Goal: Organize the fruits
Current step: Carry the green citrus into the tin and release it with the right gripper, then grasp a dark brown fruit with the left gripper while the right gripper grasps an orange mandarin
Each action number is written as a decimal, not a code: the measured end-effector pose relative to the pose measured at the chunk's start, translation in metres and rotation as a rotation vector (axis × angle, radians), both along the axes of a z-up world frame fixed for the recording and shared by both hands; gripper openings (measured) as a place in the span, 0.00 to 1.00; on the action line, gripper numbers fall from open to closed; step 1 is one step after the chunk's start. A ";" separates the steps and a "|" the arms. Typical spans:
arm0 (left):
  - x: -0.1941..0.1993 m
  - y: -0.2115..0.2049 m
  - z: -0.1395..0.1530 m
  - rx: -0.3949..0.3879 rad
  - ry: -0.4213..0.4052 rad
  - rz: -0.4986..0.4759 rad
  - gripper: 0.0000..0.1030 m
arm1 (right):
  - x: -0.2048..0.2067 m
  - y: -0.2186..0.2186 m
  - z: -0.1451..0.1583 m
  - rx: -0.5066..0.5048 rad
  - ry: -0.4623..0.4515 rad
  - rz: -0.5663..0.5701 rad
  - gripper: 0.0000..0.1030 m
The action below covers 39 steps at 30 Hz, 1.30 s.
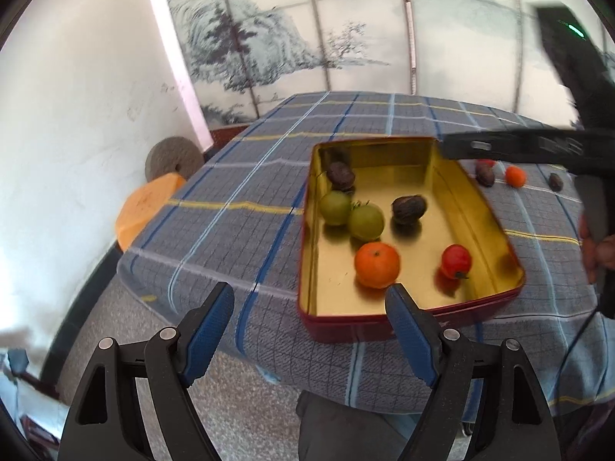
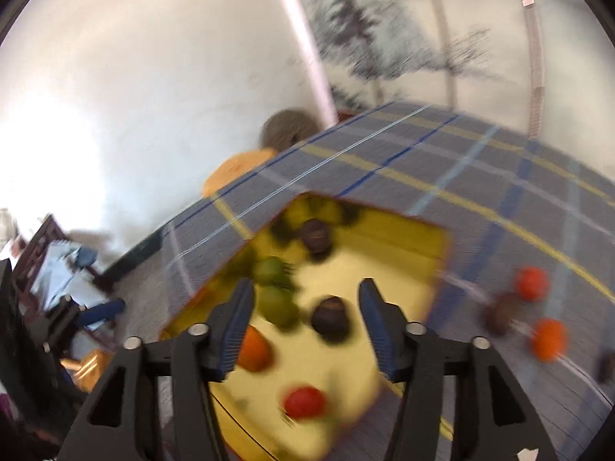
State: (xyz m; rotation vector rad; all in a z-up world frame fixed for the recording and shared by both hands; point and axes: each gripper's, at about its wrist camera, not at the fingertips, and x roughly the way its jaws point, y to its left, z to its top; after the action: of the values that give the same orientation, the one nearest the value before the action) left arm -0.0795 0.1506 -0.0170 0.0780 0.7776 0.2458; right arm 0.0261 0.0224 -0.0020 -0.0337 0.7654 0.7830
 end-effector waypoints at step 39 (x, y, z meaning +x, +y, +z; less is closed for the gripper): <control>0.258 -0.180 -0.041 0.060 0.374 -0.652 0.35 | -0.039 -0.319 -0.064 -0.011 0.100 -0.502 0.90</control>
State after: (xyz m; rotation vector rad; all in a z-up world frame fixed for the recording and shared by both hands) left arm 0.1789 -0.0296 -0.0583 0.4348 1.0722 -0.3758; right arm -0.0126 -0.2965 -0.0661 0.1833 0.8277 0.3045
